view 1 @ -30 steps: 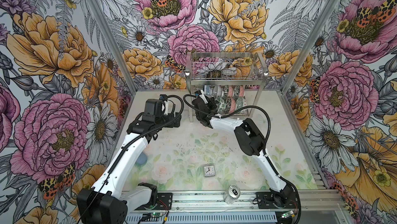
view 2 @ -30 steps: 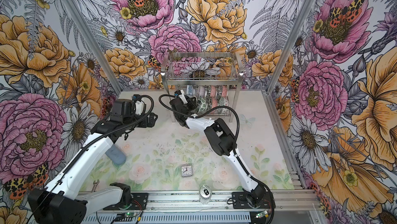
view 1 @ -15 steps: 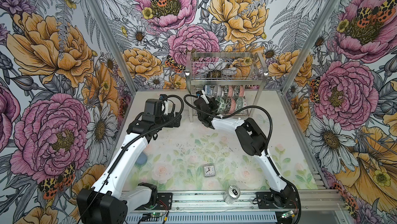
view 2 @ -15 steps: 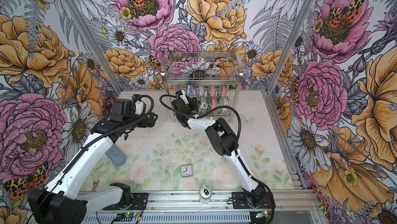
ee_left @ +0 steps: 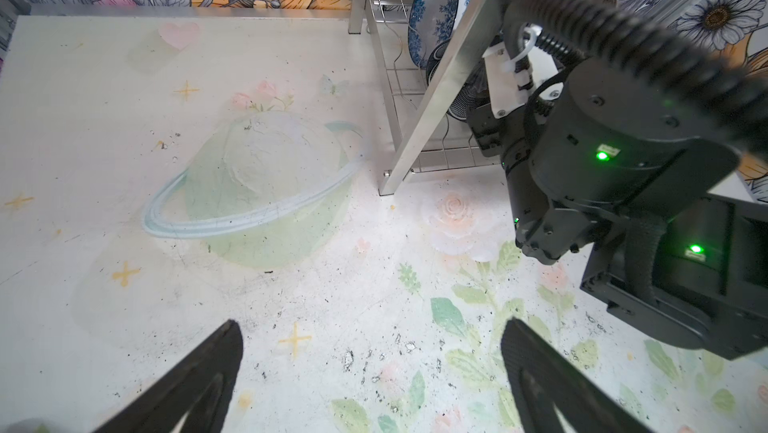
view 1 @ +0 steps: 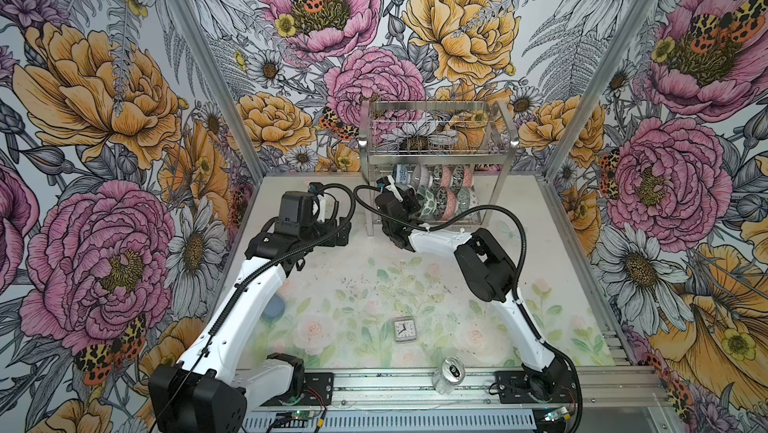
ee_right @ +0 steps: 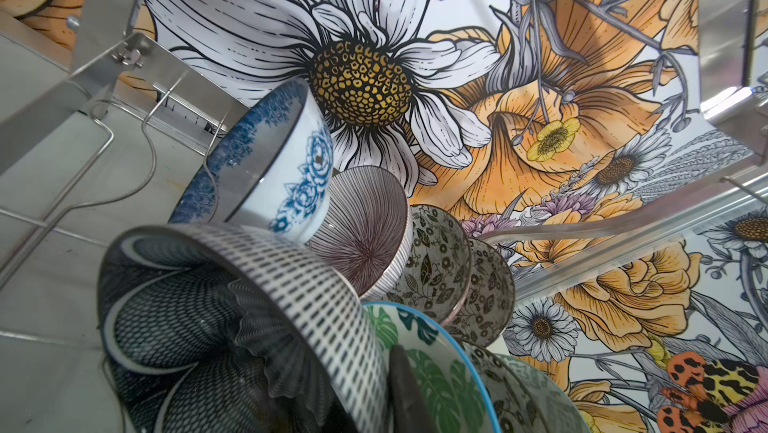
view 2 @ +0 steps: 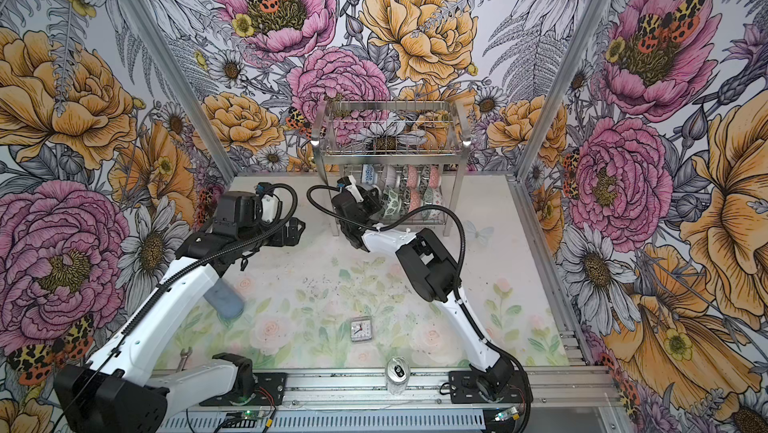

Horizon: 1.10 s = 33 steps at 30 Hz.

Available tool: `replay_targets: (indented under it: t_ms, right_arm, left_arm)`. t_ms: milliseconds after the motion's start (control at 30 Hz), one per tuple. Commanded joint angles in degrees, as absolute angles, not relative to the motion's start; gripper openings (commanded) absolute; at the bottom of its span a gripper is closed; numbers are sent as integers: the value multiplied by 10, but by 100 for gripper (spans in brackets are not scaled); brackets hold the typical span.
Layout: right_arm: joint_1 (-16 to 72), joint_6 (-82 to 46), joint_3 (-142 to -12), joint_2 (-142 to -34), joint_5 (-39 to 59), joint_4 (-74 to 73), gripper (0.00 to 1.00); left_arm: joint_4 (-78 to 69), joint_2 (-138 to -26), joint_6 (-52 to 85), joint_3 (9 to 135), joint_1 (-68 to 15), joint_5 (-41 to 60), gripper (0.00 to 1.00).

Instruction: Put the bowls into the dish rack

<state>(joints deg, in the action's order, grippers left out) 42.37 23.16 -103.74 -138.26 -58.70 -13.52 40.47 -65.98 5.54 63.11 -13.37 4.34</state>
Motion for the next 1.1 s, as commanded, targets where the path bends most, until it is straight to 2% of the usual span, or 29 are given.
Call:
replay_targets:
  t_ms: [0,600,767,900,1067]
  right_arm:
    - [441,244,-1030,-1368,-531,-141,16]
    - [444,213,-1010,-1337,-491,-129,37]
    - [441,194,-993,-1309,-467,-120,57]
    - [440,186,-957,-1271,-432,-132,68]
    - [437,173,-892,-1206,-385,-153,91]
  left_arm:
    - [395,-648,51,624,-128,55,99]
    - [395,-648,53,623,-128,58,99]
    - [395,-649,53,623,-128,58,99]
    - [395,-648,53,623,-128,58,99]
    - [395,-652,52,622,-128,56,99]
